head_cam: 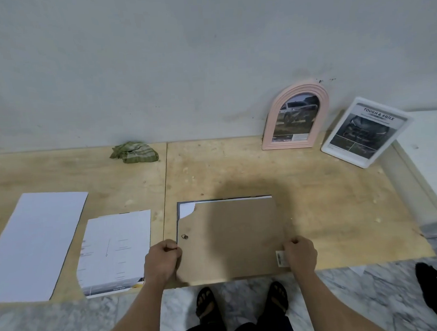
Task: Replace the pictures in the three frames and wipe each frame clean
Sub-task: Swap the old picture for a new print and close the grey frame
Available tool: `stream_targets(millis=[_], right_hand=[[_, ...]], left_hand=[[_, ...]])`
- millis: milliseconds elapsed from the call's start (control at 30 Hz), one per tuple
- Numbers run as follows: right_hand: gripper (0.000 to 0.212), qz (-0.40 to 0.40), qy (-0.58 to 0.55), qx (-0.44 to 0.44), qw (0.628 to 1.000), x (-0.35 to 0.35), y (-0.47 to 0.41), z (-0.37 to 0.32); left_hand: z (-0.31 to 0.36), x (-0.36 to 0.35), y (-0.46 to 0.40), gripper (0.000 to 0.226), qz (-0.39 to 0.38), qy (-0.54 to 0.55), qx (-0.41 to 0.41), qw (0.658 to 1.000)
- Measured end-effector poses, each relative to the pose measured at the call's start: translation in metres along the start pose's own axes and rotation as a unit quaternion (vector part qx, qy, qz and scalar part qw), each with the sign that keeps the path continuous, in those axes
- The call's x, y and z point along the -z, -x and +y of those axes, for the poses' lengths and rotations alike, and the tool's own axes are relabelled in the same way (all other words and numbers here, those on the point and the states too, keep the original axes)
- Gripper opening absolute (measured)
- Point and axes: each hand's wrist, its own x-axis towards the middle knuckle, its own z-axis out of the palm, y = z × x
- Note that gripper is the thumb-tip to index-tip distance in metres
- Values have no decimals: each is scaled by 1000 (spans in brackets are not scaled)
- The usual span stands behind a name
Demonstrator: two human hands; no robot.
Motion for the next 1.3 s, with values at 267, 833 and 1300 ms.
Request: stream_targets(millis=[267,833,1300], right_hand=[[13,-18,-14,9,1000,-3,-5,-12],[18,-129,-254,-146,948,0,-17,-22],[30,-375,-222,-89,896,17,-12,-40]], left_hand=[[3,-3,0,14,33,-49,-17,998],[-3,5,-13,16,-52,163,93,981],[43,19,-18,13,-11,198,61,978]])
